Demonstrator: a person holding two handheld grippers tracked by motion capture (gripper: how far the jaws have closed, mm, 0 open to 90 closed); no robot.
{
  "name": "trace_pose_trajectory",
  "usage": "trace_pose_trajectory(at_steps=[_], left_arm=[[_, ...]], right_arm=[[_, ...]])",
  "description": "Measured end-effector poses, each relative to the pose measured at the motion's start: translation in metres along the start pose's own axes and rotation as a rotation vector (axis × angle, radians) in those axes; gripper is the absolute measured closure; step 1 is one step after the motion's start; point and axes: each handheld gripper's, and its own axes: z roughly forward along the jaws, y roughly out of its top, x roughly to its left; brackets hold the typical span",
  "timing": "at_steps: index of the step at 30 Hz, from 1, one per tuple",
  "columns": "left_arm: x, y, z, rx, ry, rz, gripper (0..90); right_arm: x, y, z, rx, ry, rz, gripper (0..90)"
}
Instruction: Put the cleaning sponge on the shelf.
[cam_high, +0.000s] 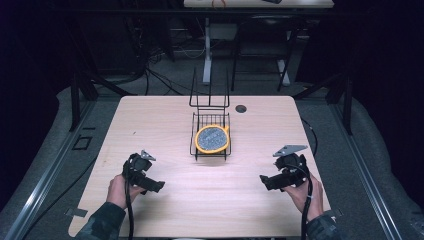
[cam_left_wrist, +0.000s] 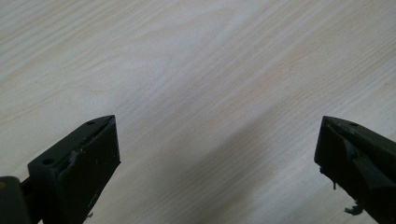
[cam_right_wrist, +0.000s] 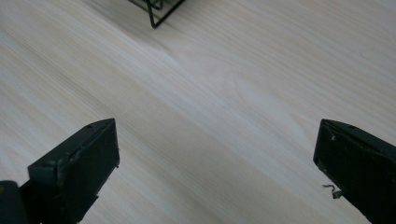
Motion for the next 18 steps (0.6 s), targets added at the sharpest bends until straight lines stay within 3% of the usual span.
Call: trace_pose_trajectory(at_steps=[4, 9, 11, 18], left_arm=[[0.001, 0.0, -0.001, 0.006, -0.003, -0.001, 0.1], [0.0, 0.0, 0.0, 0.001, -0.001, 0.007, 0.2], [0.0, 0.0, 0.001, 0.001, -0.006, 0.011, 0.2], [0.0, 0.001, 0.001, -0.001, -0.011, 0.013, 0.1]], right_arm=[[-0.007, -0.021, -0.001, -0.001, -0.008, 0.048, 0.0], [-0.014, -0.043, 0.006, 0.05, -0.023, 0.082, 0.0], [-0.017, -0.047, 0.006, 0.059, -0.018, 0.101, 0.0], [-0.022, -0.049, 0.013, 0.081, -0.036, 0.093, 0.0]])
